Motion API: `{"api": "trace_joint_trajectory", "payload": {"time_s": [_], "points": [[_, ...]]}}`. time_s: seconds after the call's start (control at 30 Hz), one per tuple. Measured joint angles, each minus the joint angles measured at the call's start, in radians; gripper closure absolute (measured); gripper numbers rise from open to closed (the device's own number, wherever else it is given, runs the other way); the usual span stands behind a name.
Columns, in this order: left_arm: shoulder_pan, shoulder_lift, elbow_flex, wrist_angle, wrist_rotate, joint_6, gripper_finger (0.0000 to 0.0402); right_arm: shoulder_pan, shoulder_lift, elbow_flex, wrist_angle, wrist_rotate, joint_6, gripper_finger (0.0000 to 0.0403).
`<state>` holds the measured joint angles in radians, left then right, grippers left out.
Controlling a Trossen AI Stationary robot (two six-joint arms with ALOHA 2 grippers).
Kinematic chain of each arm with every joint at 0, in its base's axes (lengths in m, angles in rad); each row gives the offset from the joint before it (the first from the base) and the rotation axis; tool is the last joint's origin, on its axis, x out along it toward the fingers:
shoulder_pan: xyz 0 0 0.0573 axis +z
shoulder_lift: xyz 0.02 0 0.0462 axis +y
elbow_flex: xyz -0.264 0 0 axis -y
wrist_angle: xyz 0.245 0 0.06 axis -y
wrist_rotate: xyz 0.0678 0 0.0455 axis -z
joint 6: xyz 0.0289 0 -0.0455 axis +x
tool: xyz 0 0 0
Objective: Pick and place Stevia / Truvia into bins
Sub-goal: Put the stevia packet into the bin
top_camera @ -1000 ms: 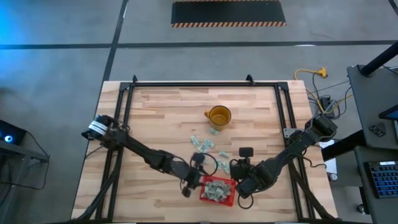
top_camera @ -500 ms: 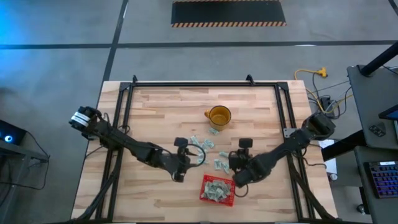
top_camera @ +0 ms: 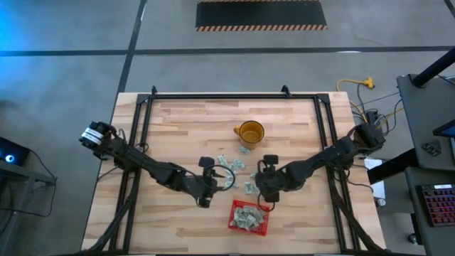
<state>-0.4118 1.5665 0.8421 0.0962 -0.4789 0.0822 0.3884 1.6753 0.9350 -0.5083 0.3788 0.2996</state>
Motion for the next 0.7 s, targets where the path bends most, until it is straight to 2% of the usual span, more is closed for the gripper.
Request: {"api": "trace_joint_trajectory", "payload": {"time_s": [0.13,0.37,0.53,0.7], "points": [[0.0,0.0,-0.001,0.0,0.0,-0.001,0.0228,-0.009,-0.035,-0.056,0.125,-0.096,-0.022,0.0344],[0.0,0.0,-0.002,0.001,0.001,-0.002,0.0228,-0.051,-0.041,-0.113,0.173,-0.096,-0.023,0.0344],[0.0,0.001,-0.002,0.0,0.001,-0.002,0.0228,-0.073,-0.039,-0.129,0.214,-0.15,-0.02,0.0344],[0.0,0.001,-0.002,0.001,0.001,-0.013,0.0228,-0.08,-0.039,-0.141,0.251,-0.154,-0.022,0.0344]]}}
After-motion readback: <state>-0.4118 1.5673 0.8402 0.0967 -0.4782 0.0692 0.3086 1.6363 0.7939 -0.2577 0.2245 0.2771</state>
